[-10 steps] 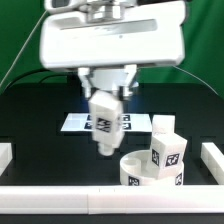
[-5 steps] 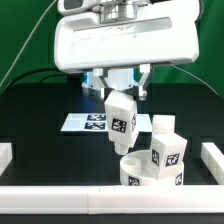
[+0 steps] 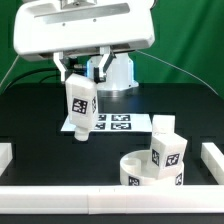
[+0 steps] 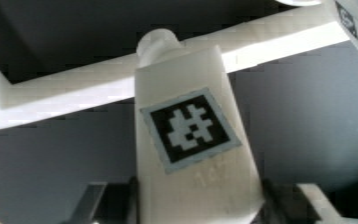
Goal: Assemble stool
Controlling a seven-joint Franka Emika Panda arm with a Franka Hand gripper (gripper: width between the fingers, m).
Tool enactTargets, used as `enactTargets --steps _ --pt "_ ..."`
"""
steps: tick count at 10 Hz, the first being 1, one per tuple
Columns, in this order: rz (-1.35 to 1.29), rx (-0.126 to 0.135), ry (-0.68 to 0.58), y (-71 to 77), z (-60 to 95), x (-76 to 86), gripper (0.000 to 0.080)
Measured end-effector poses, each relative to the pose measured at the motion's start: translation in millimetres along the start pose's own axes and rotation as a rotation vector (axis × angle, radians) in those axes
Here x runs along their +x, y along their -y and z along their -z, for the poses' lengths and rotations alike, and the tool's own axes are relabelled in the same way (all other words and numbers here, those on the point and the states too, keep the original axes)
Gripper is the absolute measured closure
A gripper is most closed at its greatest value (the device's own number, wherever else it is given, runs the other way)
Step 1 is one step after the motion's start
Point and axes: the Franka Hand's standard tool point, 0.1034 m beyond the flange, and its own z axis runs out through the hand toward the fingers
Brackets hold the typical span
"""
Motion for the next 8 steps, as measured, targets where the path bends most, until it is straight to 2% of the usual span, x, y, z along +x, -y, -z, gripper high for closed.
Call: enactTargets --steps 1,6,7,8 --pt "-0.023 0.012 0.006 8.7 -0.8 -0.4 0.0479" --pt "-0.024 0.006 0.007 4.6 -1.8 -0.6 0.0479" --pt "0.07 0.001 0.002 -6.7 -1.1 -0.5 0.0479" --pt "0.087 0.007 -0.006 -12.5 -1.7 -2.9 0.0479"
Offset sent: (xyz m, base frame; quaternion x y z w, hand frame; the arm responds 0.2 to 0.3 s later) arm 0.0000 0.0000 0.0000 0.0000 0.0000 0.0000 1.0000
